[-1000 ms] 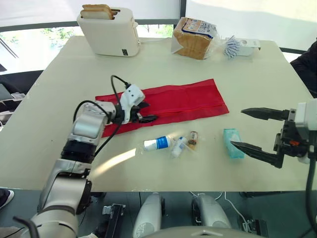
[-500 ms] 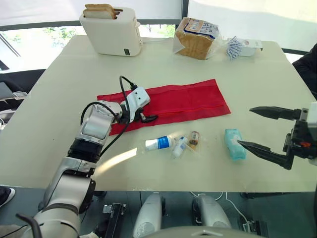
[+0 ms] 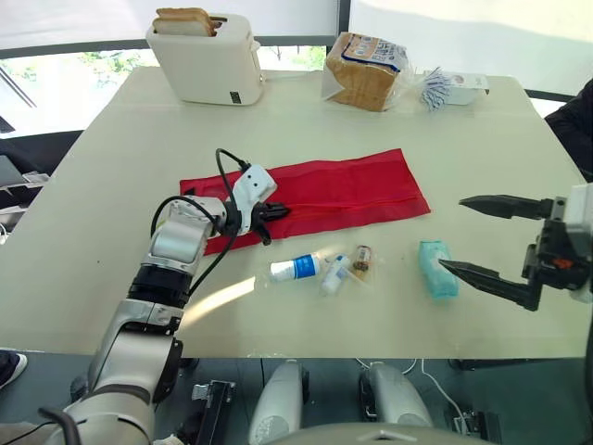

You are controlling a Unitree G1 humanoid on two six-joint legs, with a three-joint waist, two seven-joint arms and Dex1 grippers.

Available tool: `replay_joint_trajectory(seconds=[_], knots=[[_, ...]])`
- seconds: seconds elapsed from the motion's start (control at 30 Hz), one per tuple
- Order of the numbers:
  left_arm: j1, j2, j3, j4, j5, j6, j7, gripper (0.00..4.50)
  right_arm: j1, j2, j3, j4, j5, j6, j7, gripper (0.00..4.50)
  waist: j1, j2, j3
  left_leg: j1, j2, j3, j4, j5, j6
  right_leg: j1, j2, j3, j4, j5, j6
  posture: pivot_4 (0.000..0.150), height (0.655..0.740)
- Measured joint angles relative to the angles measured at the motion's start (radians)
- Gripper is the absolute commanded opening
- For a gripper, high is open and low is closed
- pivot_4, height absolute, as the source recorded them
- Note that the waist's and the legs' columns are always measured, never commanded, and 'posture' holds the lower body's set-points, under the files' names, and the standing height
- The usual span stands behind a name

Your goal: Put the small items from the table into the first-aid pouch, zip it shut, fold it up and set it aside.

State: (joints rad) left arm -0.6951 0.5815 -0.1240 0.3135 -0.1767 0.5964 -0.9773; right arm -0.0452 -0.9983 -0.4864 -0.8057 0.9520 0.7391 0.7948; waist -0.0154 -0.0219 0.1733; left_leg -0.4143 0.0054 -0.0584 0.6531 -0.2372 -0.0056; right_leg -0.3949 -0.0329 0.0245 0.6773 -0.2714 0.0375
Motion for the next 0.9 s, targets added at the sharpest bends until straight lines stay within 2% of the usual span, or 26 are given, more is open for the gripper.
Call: replay_joint_trajectory(seconds=[0.1, 0.13, 0.23, 0.37, 0.57, 0.67, 0.9], knots=[[-0.031, 0.004, 0.023, -0.018, -0.057, 0.107, -0.028, 0.05, -0.103, -0.003, 0.164, 0.012, -0.036, 0.009, -0.029, 4.5, 0.0, 0.0, 0.0, 0.0, 0.0, 0.0, 0.0, 0.0, 0.0, 0.0, 0.0, 0.0, 0.0, 0.0, 0.0, 0.15, 0.74], [-0.034, 0.004, 0.024, -0.018, -0.06, 0.114, -0.03, 0.05, -0.125, -0.001, 0.193, 0.019, -0.047, 0.01, -0.032, 4.5, -0.001, 0.0, 0.0, 0.0, 0.0, 0.0, 0.0, 0.0, 0.0, 0.0, 0.0, 0.0, 0.0, 0.0, 0.0, 0.15, 0.74], [-0.048, 0.008, 0.025, -0.018, -0.063, 0.12, -0.035, 0.05, -0.286, 0.056, 0.417, 0.089, -0.15, 0.015, -0.042, 4.5, -0.004, 0.0, 0.0, 0.0, 0.0, 0.0, 0.0, 0.0, 0.0, 0.0, 0.001, 0.0, 0.0, 0.0, 0.0, 0.15, 0.74], [-0.055, 0.014, 0.022, -0.008, -0.06, 0.109, -0.037, 0.05, -0.494, 0.195, 0.685, 0.241, -0.314, 0.008, -0.03, 4.5, -0.014, 0.0, 0.0, 0.0, 0.0, 0.0, 0.0, 0.0, 0.0, -0.002, 0.001, 0.0, 0.001, 0.0, 0.0, 0.15, 0.74], [-0.053, 0.022, 0.003, 0.011, -0.041, 0.058, -0.043, 0.05, -0.68, 0.419, 1.031, 0.47, -0.528, -0.027, 0.063, 4.5, -0.02, 0.0, 0.0, -0.001, 0.0, -0.002, 0.0, 0.001, -0.002, -0.002, 0.0, 0.0, 0.0, 0.0, 0.0, 0.15, 0.74], [-0.051, 0.022, -0.003, 0.02, -0.031, 0.041, -0.042, 0.05, -0.714, 0.505, 1.107, 0.575, -0.596, -0.051, 0.094, 4.5, -0.02, 0.0, 0.0, -0.001, -0.001, -0.002, 0.001, 0.001, -0.002, -0.002, 0.0, 0.0, 0.001, 0.0, 0.0, 0.15, 0.74], [-0.037, 0.024, -0.002, 0.015, -0.021, 0.033, -0.03, 0.05, -0.763, 0.633, 1.144, 0.778, -0.727, -0.152, 0.135, 4.5, -0.024, 0.0, 0.0, 0.0, -0.001, -0.003, 0.0, 0.001, -0.002, -0.003, 0.0, 0.0, 0.001, 0.0, 0.0, 0.15, 0.74]])
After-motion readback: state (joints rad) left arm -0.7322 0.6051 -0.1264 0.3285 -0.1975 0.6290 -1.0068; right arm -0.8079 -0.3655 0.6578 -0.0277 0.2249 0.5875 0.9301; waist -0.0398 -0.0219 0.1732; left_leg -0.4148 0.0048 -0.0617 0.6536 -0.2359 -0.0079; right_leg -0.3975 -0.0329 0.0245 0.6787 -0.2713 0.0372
